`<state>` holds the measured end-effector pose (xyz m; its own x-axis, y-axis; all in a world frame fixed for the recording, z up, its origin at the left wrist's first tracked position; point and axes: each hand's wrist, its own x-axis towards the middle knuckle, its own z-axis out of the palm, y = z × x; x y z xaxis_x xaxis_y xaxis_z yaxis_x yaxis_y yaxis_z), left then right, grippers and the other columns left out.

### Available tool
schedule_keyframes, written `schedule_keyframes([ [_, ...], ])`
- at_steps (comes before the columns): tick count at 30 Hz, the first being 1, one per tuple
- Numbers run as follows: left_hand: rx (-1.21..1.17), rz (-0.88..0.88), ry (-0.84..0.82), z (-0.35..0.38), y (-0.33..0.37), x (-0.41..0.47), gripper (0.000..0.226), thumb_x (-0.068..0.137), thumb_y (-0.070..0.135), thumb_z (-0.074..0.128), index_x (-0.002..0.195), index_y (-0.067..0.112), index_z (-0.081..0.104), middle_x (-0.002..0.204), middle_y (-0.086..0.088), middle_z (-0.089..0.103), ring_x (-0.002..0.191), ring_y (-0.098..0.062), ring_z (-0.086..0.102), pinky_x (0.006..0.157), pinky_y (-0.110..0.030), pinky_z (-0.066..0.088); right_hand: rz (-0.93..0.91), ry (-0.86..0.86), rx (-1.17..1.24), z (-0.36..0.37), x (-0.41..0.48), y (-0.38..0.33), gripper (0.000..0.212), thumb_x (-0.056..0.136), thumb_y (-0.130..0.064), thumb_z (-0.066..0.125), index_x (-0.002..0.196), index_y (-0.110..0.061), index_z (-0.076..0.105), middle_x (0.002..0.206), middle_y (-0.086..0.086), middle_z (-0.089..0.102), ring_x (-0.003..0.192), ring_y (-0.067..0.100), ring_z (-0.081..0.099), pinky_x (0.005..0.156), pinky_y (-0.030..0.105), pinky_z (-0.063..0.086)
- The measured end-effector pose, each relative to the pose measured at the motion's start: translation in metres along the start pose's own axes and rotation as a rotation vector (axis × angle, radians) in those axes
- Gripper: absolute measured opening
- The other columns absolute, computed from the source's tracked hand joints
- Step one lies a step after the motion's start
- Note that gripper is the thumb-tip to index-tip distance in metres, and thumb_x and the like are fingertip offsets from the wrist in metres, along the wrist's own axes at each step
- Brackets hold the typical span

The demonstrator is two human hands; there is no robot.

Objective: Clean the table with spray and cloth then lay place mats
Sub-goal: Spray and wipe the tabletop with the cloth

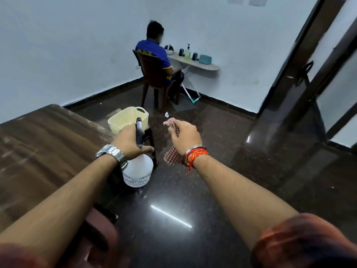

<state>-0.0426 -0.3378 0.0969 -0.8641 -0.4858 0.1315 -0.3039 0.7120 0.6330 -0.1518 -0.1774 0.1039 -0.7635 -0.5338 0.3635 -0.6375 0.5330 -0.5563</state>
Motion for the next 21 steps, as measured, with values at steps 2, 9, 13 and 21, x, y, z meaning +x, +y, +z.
schedule_keyframes([
  [2, 0.010, 0.011, 0.021, 0.010, 0.015, 0.034, 0.059, 0.061, 0.036, 0.093, 0.097, 0.003, 0.060, 0.094, -0.013, 0.066, 0.087, -0.031, 0.063, 0.077, -0.045, 0.053, -0.004, 0.005, 0.014, -0.003, 0.034, 0.019, 0.026, 0.094, -0.023, 0.056, 0.118, -0.020, 0.064, 0.114, 0.003, 0.067, 0.105, 0.024, 0.061, 0.087, 0.037, 0.049],
  [9, 0.007, -0.059, 0.033, 0.050, 0.030, 0.138, 0.055, 0.062, 0.032, 0.093, 0.094, 0.002, 0.061, 0.092, -0.011, 0.068, 0.083, -0.025, 0.060, 0.067, -0.032, 0.041, -0.012, -0.077, 0.026, 0.026, 0.154, 0.085, 0.024, 0.094, -0.025, 0.056, 0.117, -0.019, 0.061, 0.111, 0.004, 0.066, 0.102, 0.026, 0.061, 0.086, 0.038, 0.050],
  [13, 0.030, -0.158, 0.059, 0.077, 0.015, 0.189, 0.064, 0.058, 0.039, 0.094, 0.098, 0.003, 0.060, 0.095, -0.012, 0.068, 0.089, -0.029, 0.063, 0.080, -0.045, 0.053, -0.073, -0.198, 0.037, 0.053, 0.224, 0.122, 0.031, 0.090, -0.025, 0.061, 0.120, -0.018, 0.061, 0.114, 0.010, 0.063, 0.107, 0.030, 0.058, 0.090, 0.038, 0.047],
  [21, -0.016, -0.418, 0.209, 0.099, -0.028, 0.278, 0.067, 0.055, 0.044, 0.094, 0.100, 0.014, 0.054, 0.092, 0.003, 0.061, 0.085, -0.016, 0.056, 0.066, -0.028, 0.043, -0.134, -0.416, 0.102, 0.135, 0.341, 0.161, 0.027, 0.086, -0.016, 0.062, 0.112, -0.015, 0.068, 0.112, 0.008, 0.065, 0.105, 0.026, 0.060, 0.091, 0.032, 0.046],
])
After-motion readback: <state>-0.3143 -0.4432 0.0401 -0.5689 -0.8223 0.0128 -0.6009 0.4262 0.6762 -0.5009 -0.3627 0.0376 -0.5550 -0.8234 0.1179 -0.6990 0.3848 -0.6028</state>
